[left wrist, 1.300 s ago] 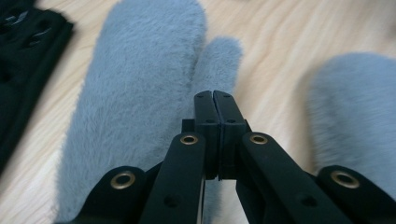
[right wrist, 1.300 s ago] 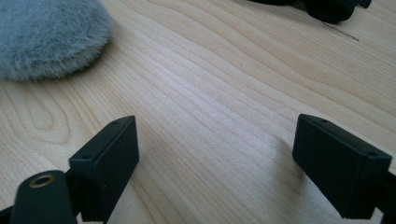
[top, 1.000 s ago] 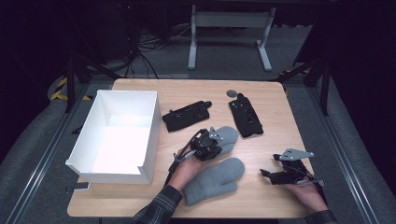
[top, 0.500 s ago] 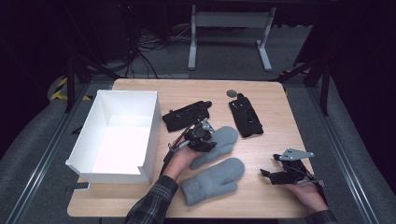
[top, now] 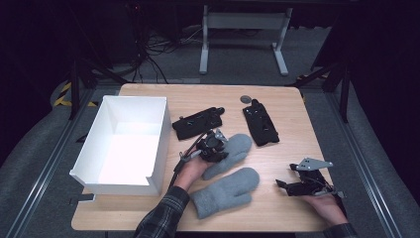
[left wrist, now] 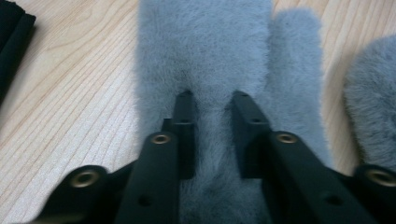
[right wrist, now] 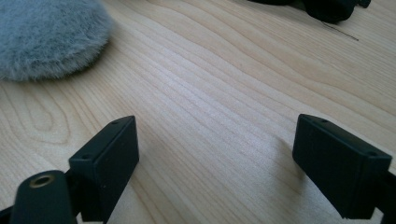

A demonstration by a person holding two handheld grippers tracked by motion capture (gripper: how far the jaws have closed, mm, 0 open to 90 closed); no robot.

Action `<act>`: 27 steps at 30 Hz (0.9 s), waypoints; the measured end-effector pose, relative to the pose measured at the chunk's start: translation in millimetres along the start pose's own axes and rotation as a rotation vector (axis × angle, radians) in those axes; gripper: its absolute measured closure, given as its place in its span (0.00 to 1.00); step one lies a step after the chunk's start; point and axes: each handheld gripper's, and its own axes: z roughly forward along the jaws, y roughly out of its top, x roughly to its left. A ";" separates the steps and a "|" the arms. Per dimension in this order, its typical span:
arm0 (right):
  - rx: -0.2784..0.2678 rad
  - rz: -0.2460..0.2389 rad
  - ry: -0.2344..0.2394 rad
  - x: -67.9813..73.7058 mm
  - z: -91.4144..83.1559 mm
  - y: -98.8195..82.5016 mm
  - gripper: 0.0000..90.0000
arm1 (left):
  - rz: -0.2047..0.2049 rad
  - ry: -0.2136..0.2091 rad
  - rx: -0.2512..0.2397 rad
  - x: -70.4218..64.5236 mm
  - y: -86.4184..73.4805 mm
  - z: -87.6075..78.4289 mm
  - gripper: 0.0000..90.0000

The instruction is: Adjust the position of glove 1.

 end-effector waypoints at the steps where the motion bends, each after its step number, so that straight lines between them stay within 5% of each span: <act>1: 0.001 0.000 -0.001 0.0 -0.1 0.0 0.16 | 0.000 0.000 0.000 0.0 0.0 0.0 0.89; 12: 0.001 0.000 -0.001 0.0 -0.1 0.1 0.16 | -0.069 -0.051 -0.039 0.9 4.2 -29.1 0.94; 27: 0.001 0.000 -0.001 0.0 -0.1 0.1 0.16 | -0.050 -0.085 -0.062 -26.8 8.7 -90.3 0.95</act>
